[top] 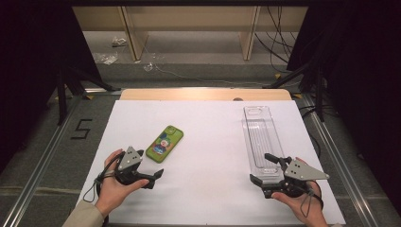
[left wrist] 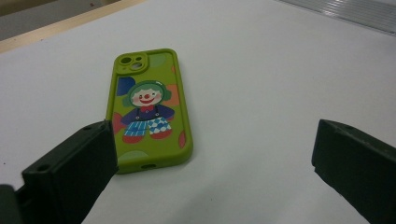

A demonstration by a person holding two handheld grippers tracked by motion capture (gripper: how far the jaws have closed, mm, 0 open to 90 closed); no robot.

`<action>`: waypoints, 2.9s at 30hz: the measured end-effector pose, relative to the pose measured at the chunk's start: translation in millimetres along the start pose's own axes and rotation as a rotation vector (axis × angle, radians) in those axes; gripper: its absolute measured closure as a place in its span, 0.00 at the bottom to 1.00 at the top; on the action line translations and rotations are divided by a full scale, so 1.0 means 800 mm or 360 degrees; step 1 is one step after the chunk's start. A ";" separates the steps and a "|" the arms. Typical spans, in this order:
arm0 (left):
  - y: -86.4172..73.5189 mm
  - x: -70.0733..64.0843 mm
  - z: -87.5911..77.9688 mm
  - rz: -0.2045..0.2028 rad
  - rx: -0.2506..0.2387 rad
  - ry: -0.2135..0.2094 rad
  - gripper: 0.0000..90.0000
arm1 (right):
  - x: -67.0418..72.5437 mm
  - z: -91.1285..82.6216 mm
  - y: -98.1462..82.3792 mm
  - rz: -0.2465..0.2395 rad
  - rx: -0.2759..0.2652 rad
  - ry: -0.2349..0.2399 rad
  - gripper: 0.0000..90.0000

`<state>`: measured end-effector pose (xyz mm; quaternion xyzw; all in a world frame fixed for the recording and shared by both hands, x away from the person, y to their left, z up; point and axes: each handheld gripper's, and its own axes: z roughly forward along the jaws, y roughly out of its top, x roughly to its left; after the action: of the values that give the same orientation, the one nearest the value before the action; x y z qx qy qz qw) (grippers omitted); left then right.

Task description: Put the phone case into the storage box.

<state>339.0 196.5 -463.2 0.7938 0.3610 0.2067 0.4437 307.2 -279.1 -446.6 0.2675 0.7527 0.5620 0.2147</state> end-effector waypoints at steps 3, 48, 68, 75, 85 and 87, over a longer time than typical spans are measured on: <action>0.000 0.000 0.000 0.0002 0.0001 0.0006 0.00 | 0.000 0.000 0.000 0.0000 -0.0001 0.0002 0.14; 0.027 0.052 0.089 -0.0079 0.0480 0.0125 0.00 | 0.002 0.001 0.002 -0.0004 0.0000 0.0001 0.15; 0.026 0.066 0.115 -0.0122 0.0605 0.0114 0.00 | 0.002 0.001 0.002 -0.0001 0.0004 0.0002 0.16; 0.027 0.068 0.117 -0.0157 0.0625 0.0099 0.01 | 0.002 0.001 0.001 -0.0001 0.0003 0.0003 0.16; 0.031 0.068 0.117 -0.0166 0.0647 0.0088 0.06 | 0.002 0.002 0.001 0.0002 0.0005 0.0007 0.16; 0.032 0.067 0.117 -0.0170 0.0648 0.0089 0.08 | 0.002 0.002 0.001 0.0001 0.0007 0.0008 0.16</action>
<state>444.6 176.5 -489.6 0.8407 0.4491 0.1275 0.2744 307.1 -276.5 -446.3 0.2667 0.7545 0.5610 0.2121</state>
